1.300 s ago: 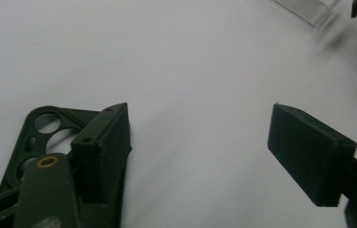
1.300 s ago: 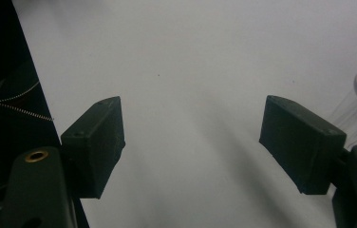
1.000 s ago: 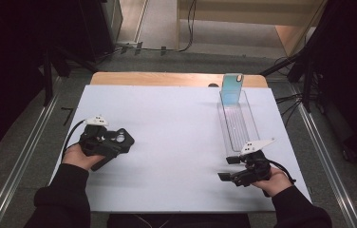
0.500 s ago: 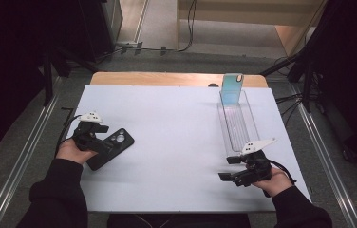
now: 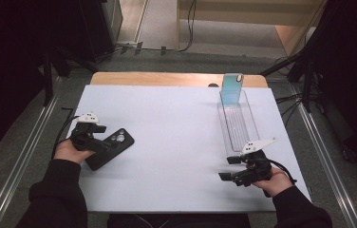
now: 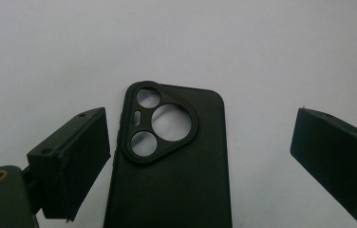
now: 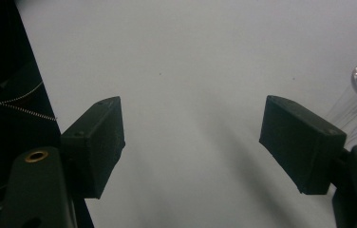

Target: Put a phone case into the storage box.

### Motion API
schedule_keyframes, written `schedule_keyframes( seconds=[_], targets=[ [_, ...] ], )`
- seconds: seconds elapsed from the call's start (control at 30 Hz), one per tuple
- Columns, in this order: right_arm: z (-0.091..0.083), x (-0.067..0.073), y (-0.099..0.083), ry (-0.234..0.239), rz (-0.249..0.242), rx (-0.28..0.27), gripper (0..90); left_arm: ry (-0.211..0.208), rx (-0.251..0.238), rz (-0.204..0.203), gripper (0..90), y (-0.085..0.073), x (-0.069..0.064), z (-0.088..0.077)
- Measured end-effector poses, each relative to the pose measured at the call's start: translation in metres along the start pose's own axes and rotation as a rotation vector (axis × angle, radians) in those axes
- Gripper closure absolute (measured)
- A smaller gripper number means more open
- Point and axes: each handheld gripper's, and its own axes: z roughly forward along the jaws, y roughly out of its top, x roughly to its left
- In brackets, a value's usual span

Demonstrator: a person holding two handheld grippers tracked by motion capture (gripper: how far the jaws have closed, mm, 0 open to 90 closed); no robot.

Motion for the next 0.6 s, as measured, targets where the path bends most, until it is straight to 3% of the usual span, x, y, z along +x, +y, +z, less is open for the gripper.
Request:
schedule_keyframes(
  seconds=[0.23, 0.43, 0.6],
  targets=[
    [0.0, 0.0, 0.0, 0.002, 0.001, 0.001, 21.3, 0.001, 0.03, 0.013, 5.8, -0.004, 0.0, 0.007],
    [0.0, 0.0, 0.0, -0.001, 0.002, 0.001, 21.3, 0.023, 0.031, 0.023, 7.4, -0.008, 0.002, 0.009],
    [0.0, 0.0, 0.0, -0.001, 0.001, 0.001, 21.3, 0.041, 0.065, 0.033, 7.5, -0.01, 0.002, 0.015]
  ],
)
